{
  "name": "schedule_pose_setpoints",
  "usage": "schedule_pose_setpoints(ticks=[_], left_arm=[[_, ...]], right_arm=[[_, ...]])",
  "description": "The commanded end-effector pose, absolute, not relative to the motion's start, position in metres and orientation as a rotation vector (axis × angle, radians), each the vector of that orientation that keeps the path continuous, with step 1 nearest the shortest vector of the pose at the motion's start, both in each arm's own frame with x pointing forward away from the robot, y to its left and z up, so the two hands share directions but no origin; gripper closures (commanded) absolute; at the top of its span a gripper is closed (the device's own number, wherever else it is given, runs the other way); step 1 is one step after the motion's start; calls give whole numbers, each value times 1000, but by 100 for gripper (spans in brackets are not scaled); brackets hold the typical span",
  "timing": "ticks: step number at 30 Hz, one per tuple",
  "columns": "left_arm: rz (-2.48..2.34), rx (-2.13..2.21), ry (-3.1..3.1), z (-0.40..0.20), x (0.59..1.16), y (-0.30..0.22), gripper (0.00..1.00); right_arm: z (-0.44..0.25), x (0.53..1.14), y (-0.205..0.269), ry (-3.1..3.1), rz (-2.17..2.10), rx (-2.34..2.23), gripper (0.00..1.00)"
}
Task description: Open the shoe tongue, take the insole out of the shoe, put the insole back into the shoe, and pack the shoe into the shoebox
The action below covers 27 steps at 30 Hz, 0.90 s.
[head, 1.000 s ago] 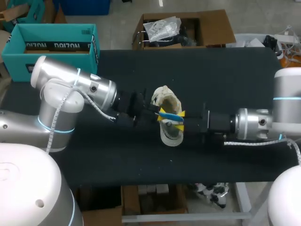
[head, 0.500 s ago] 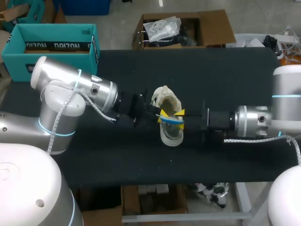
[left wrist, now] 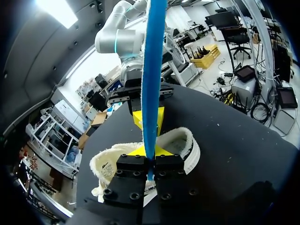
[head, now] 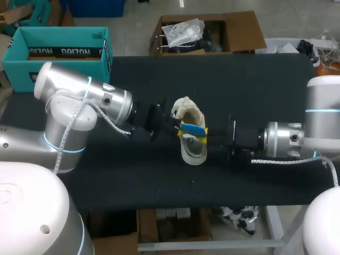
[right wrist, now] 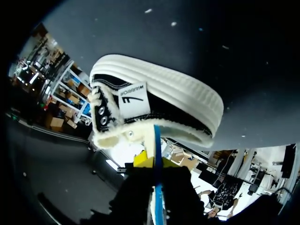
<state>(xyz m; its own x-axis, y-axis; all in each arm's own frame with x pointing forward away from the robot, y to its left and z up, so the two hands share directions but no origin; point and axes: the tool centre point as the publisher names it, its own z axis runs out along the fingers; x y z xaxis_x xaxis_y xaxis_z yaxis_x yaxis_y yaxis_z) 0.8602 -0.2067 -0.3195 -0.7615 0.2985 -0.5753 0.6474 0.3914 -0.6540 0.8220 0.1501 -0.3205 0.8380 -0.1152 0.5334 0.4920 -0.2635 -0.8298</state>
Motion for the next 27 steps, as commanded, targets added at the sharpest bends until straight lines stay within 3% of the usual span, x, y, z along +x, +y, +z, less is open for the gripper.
schedule_pose_setpoints(ticks=[1,27], left_arm=[[-1317,814,2299,-324,869,-210,100],[-1333,797,2327,-331,881,-210,100]], right_arm=[[-323,824,150,-295,-597,-1750,100],[-341,843,145,-304,-562,-1718,100]])
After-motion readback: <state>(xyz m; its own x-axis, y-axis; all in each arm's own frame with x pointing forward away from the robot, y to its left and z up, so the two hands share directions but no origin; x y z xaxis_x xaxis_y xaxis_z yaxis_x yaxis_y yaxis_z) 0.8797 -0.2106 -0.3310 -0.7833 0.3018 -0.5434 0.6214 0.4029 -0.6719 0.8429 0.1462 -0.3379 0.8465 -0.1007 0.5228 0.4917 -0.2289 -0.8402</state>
